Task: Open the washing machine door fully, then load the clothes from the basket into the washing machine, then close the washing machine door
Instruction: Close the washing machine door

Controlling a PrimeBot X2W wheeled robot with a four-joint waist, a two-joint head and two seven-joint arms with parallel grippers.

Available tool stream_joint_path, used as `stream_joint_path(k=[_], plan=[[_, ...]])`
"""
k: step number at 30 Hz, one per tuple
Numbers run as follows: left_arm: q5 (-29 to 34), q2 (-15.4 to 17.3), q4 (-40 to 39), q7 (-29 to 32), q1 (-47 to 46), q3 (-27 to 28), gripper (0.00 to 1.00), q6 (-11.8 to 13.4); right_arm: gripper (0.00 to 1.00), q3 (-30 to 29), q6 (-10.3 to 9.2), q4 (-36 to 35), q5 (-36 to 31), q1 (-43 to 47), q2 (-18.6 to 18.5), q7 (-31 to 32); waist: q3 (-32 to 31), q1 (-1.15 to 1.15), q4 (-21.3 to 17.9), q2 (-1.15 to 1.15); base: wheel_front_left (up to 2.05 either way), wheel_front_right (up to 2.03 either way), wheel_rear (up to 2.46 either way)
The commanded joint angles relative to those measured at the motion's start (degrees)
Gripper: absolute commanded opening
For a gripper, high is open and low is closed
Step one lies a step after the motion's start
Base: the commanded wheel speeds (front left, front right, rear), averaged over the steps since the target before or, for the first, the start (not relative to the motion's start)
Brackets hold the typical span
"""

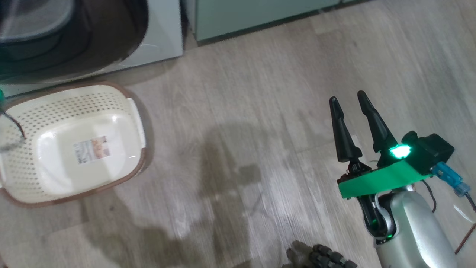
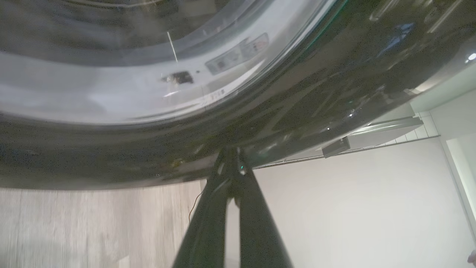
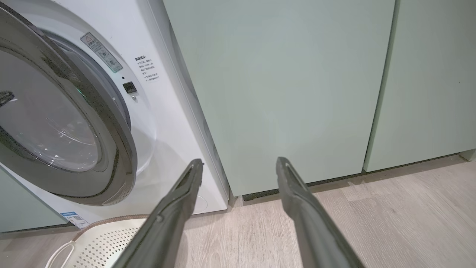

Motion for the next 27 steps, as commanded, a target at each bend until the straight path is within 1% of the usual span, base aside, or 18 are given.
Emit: stream_joint_path(k=[1, 2, 3, 4, 5, 6, 7, 8, 15, 18, 22, 25, 27], plan=[[-0.36, 1.88, -2.49, -0.3, 0.82, 2.31, 0.0, -0.84, 1.0, 0.9, 0.0, -1.53, -0.55, -0.2, -0.14, -0.59, -1.07, 0.0, 1.58, 0.0, 0.0, 0.0, 0.0], [-1.04, 0.98, -3.22, -0.2, 2.74, 2.76, 0.0, -1.53, 1.0, 0.78, 0.0, -1.5, -0.73, -0.12, -0.14, -0.49, -1.47, 0.0, 2.31, 0.0, 0.0, 0.0, 0.0], [-1.56, 0.14, -4.0, -0.36, 4.7, 3.35, 0.09, -2.12, 1.0, 0.68, 0.0, -1.52, -0.9, -0.04, -0.14, -0.33, -1.76, 0.0, 3.0, 0.0, 0.0, 0.0, 0.0], [-1.97, -0.81, -4.73, -0.64, 6.69, 3.89, 0.36, -2.67, 1.0, 0.59, 0.0, -1.53, -1.13, 0.05, -0.14, -0.15, -2.16, 0.0, 3.73, 0.0, 0.0, 0.0, 0.0], [-2.31, -1.75, -5.43, -0.71, 8.68, 4.22, 0.44, -3.19, 1.0, 0.47, 0.0, -1.56, -1.3, 0.16, -0.14, 0.05, -2.55, 0.0, 4.48, 0.0, 0.0, 0.0, 0.0], [-2.29, -2.64, -6.15, -1.21, 10.7, 4.65, 0.55, -3.6, 1.0, 0.37, 0.0, -1.63, -1.51, 0.25, -0.14, 0.28, -2.86, 0.0, 5.19, 0.0, 0.0, 0.0, 0.0], [-2.33, -3.76, -7.03, -1.72, 12.72, 4.98, 0.9, -3.97, 1.0, 0.25, 0.0, -1.65, -1.72, 0.38, -0.14, 0.56, -3.31, 0.0, 5.93, 0.0, 0.0, 0.0, 0.0], [-2.59, -5.01, -7.86, -2.1, 14.6, 5.26, 1.0, -4.25, 1.0, 0.09, 0.0, -1.67, -1.92, 0.53, -0.14, 0.83, -3.76, 0.0, 6.64, 0.0, 0.0, 0.0, 0.0], [-2.1, -13.53, -11.55, -6.79, 25.39, 6.73, 1.0, -5.07, 1.0, -1.44, 0.0, -2.28, -3.23, 1.94, -0.14, 2.74, -6.89, 0.0, 11.21, 0.0, 0.0, 0.0, 0.0], [-1.93, -16.11, -13.11, -8.97, 29.39, 6.95, 1.0, -5.16, 1.0, -2.33, 0.0, -2.52, -3.6, 3.0, -0.14, 3.56, -8.46, 0.0, 12.82, 0.0, 0.0, 0.0, 0.0], [-1.43, -17.78, -15.43, -13.15, 33.47, 6.23, 1.0, -5.19, 1.0, -3.56, 0.0, -2.92, -3.94, 4.25, -0.14, 4.6, -10.22, 0.0, 14.64, 0.0, 0.0, 0.0, 0.0], [1.18, -18.13, -17.65, -17.94, 35.35, 4.57, 1.0, -5.19, 1.0, -4.29, 0.0, -3.42, -4.22, 4.67, -0.14, 5.3, -11.18, 0.0, 15.69, 0.0, 0.0, 0.0, 0.0], [6.29, -18.19, -19.43, -22.07, 36.29, 2.5, 1.0, -5.19, 1.0, -4.82, 0.0, -3.78, -4.5, 4.76, -0.14, 5.68, -11.65, 0.0, 16.24, 0.0, 0.0, 0.0, 0.0]])
